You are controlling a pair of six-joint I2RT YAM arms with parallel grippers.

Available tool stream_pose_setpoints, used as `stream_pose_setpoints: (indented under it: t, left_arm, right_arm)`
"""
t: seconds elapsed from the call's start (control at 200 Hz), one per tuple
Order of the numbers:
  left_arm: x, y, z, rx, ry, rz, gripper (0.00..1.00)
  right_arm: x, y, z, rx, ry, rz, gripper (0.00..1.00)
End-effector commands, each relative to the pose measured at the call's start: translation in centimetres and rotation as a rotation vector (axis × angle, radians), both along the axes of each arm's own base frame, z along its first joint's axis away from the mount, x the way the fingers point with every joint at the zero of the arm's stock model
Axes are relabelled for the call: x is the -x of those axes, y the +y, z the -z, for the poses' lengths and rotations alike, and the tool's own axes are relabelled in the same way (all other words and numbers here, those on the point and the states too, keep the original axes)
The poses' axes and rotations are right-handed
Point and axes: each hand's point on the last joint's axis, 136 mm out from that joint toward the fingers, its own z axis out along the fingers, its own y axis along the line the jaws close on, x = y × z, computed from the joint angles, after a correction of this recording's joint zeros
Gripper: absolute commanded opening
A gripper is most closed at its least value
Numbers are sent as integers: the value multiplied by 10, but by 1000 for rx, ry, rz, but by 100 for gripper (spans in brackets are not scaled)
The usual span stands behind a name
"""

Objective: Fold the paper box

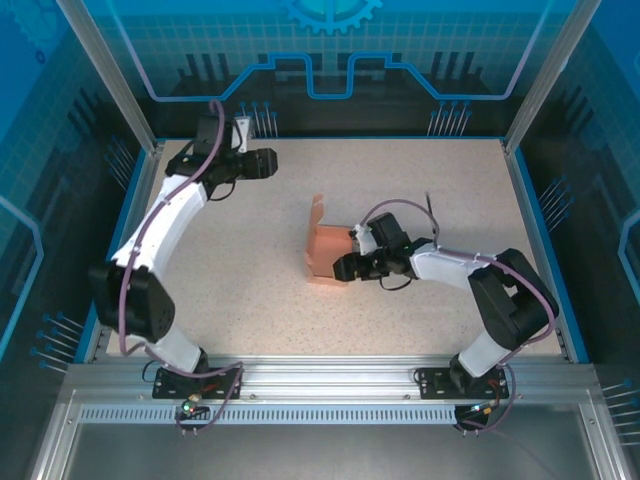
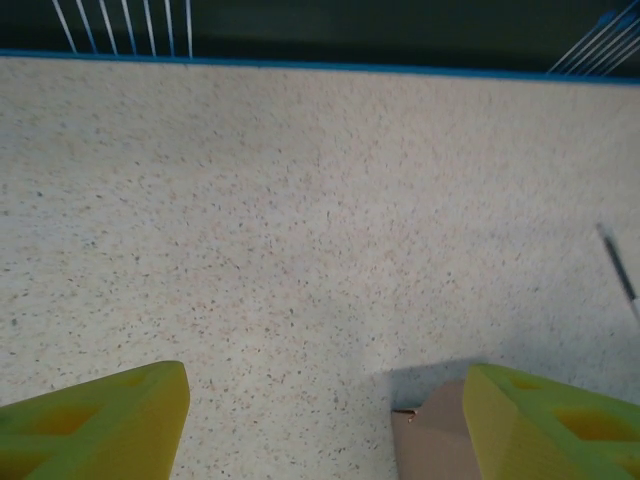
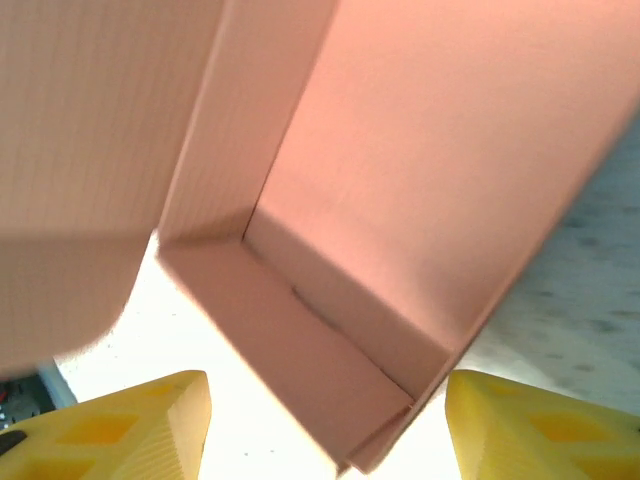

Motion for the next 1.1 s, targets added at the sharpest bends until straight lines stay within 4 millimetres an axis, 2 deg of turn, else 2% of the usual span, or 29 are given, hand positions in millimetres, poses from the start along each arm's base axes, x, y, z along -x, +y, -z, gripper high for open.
stream_pose_setpoints:
  t: [0.0,0.155,0.18,0.205,0.285,0.375,0.55,0.745,1.096]
  left_arm:
    - [6,4,-21,62,-76,-46,74]
    - [23,-3,-24,136,-79,-23,74]
    - [26,-4,-24,148,-81,-22,74]
    - [28,-4,-23,156,-81,-21,74]
    - [36,-4,-20,169,-78,-24,74]
    - [44,-2,-17,171,-80,-31,74]
    - [58,3,-13,170,-84,-46,74]
    - [66,4,-14,165,-87,-42,74]
    - [66,4,-15,162,-96,-37,74]
  right_arm:
    - [-6,2,-13,8,-60,25,65]
    - [-34,-21,-31,112,-211,35,65]
    - [-36,-26,-28,146,-224,32,65]
    - [-47,-27,-38,166,-270,24,65]
    - [-64,-35,-40,275,-351,-12,63]
    - [-80,-36,-41,352,-430,-85,59]
    - [-103,-30,-30,457,-527,-246,52]
    - [-116,-21,-22,504,-537,-380,41]
    - [-118,-16,-4,542,-537,-530,33]
